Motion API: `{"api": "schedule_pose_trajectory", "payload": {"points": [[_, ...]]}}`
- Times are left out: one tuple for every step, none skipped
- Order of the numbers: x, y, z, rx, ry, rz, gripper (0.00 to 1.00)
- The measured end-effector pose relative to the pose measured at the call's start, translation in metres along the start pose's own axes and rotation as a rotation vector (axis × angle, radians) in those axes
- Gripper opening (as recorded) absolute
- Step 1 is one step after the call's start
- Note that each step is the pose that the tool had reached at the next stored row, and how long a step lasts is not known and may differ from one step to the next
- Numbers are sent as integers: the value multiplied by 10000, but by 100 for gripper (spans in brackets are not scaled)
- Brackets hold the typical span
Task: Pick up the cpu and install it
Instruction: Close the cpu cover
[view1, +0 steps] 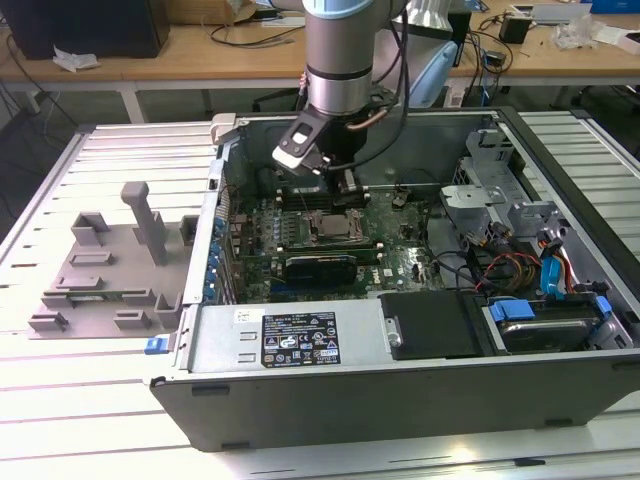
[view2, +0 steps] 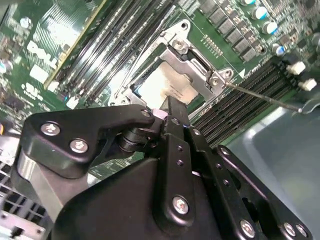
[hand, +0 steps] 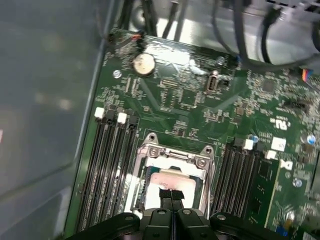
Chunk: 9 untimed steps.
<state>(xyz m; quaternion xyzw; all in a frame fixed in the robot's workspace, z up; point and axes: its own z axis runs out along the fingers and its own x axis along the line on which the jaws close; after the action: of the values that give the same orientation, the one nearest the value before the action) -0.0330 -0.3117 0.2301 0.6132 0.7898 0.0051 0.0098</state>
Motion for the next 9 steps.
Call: {"api": "schedule_pose_trajectory", "payload": {"points": [[0,0,0,-1,1,-229,11],[0,0,1,-3,4,-409,11],[0,0,2,-5,7,-757,11],[0,0,3,-8,10,-1198,11],[0,0,4,-10,13,-1510,11],[0,0,4,-11,15,-1695,11],[0,0,5,-12,17,-1902,11],[0,0,5,-13,18,-2142,11],[0,0,5,-14,18,-2322,11]]}}
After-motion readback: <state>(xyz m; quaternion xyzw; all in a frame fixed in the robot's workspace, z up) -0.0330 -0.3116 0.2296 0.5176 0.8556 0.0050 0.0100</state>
